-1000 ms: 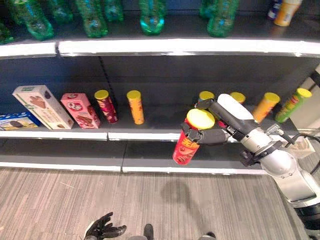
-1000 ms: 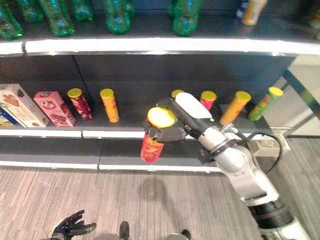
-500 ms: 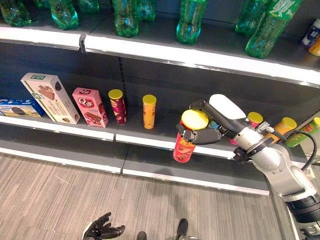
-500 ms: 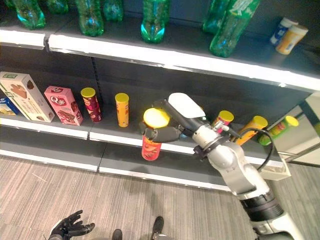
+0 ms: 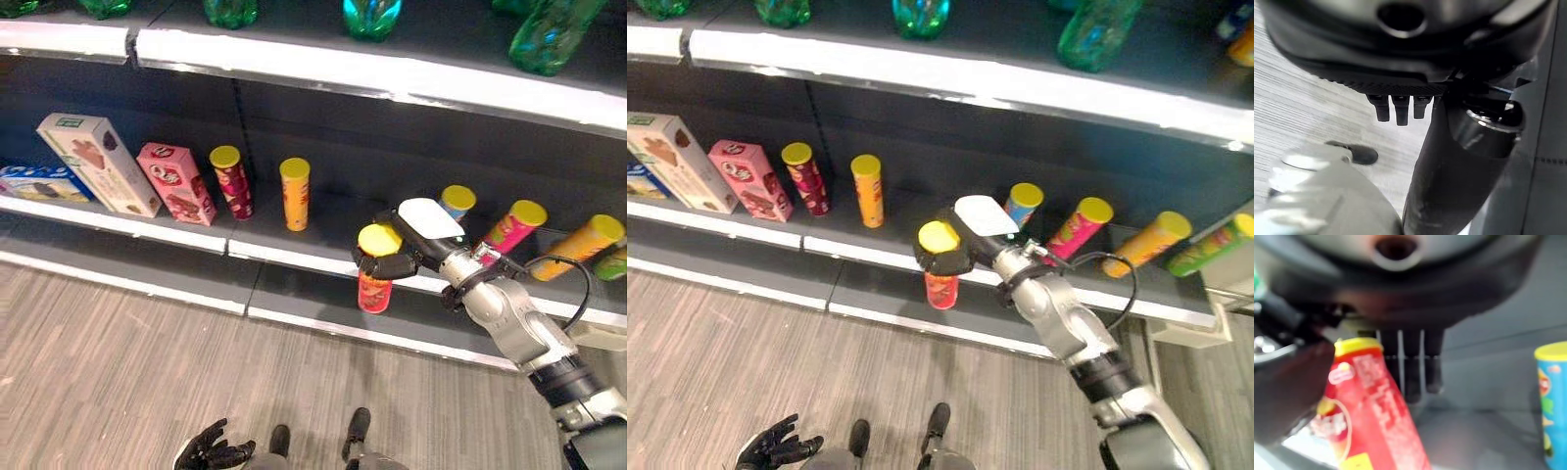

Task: Put the goods on the table back onto the shelves and tidy them up.

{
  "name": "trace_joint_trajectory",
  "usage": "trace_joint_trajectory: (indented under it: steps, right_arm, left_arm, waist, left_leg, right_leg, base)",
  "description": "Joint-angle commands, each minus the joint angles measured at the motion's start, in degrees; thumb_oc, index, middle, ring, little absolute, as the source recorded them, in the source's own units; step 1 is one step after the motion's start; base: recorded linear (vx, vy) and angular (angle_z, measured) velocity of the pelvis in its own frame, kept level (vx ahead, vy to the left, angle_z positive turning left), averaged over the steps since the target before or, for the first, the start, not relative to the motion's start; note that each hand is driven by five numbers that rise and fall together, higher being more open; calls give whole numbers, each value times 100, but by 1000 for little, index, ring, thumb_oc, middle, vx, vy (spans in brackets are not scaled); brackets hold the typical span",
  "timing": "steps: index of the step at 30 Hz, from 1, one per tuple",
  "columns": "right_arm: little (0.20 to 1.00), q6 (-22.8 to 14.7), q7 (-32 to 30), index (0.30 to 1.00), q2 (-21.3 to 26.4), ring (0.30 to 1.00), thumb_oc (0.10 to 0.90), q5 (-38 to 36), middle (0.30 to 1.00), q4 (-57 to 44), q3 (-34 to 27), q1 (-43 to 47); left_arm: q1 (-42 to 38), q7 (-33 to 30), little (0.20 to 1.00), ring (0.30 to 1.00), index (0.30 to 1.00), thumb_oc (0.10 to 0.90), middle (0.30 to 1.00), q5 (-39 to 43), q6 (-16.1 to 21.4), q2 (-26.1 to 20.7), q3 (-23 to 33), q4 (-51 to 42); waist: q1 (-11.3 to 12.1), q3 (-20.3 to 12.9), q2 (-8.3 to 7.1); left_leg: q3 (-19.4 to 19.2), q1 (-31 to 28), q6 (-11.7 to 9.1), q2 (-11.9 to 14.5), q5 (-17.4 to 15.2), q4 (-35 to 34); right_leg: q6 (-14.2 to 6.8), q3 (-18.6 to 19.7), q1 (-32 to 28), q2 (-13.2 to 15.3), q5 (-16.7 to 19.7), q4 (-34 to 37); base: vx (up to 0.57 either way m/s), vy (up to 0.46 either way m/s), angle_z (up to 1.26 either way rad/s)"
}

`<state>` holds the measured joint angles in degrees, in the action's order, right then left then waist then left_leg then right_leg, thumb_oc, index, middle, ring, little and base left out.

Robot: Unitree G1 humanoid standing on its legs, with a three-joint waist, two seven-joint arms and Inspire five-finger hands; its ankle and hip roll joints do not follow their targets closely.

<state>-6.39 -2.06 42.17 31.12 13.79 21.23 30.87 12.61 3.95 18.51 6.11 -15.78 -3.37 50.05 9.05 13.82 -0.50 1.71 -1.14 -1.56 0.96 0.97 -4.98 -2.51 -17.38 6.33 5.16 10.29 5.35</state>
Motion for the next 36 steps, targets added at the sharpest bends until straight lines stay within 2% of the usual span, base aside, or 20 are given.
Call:
trace_joint_trajectory:
  steps: [1,5,8,12,14,20,28,36]
  right_arm:
    - [300,-76,-1002,300,-14,300,400,102,300,-252,-201,1129]
    - [300,-6,-1262,300,22,300,400,246,300,7,-193,1326]
    - [300,124,-1718,300,113,300,400,281,300,493,-233,1723]
    - [300,289,-2039,300,349,300,400,207,300,907,-264,2097]
    - [300,414,-2264,300,620,300,400,142,300,1309,-251,2329]
    - [300,500,-2644,300,899,300,400,57,300,1701,-321,2478]
    - [300,658,-3132,300,1145,300,400,-130,300,1800,-613,2581]
    - [300,747,-3287,300,1297,300,400,-126,300,2102,-588,2532]
  left_arm:
    - [-76,-90,900,900,900,800,900,90,259,-417,-352,-35]
    - [-158,-129,900,900,900,800,900,119,285,-433,-433,-4]
    - [-317,-206,900,900,900,800,900,176,324,-487,-605,-57]
    - [-441,-270,900,900,900,800,900,296,374,-555,-704,-154]
    - [-546,-316,900,900,900,800,900,367,391,-547,-848,-185]
    - [-581,-335,900,900,900,800,900,422,423,-496,-995,-221]
    - [-663,-444,900,900,900,800,900,457,448,-433,-1167,-358]
    - [-717,-516,900,900,900,800,900,410,503,-413,-1267,-450]
  waist:
    - [146,-225,-116]
    - [200,-166,-67]
    - [331,-37,19]
    - [445,105,109]
    - [577,255,210]
    - [674,370,329]
    - [670,358,414]
    - [584,404,389]
  left_leg:
    - [-4,233,82,-90,-20,18]
    - [127,333,70,-119,23,20]
    - [313,555,34,-154,120,26]
    - [510,816,-4,-205,228,34]
    - [725,1057,-50,-272,344,32]
    - [850,1303,-120,-259,410,31]
    - [929,1508,-197,-313,486,-2]
    - [924,1552,-203,-309,478,-2]
  right_leg:
    - [-660,-58,-440,531,-266,-70]
    - [-665,-174,-431,568,-270,-70]
    - [-677,-335,-325,617,-248,-70]
    - [-687,-511,-189,673,-215,-86]
    - [-702,-715,-73,718,-187,-102]
    - [-733,-829,65,715,-166,-49]
    - [-768,-881,229,748,-166,-35]
    - [-774,-872,255,765,-174,-35]
  base:
    - [-6,-10,27]
    - [-38,-5,23]
    - [-92,-11,29]
    - [-90,-14,31]
    - [-97,-14,54]
    - [-20,-14,24]
    - [12,6,6]
    - [9,-2,4]
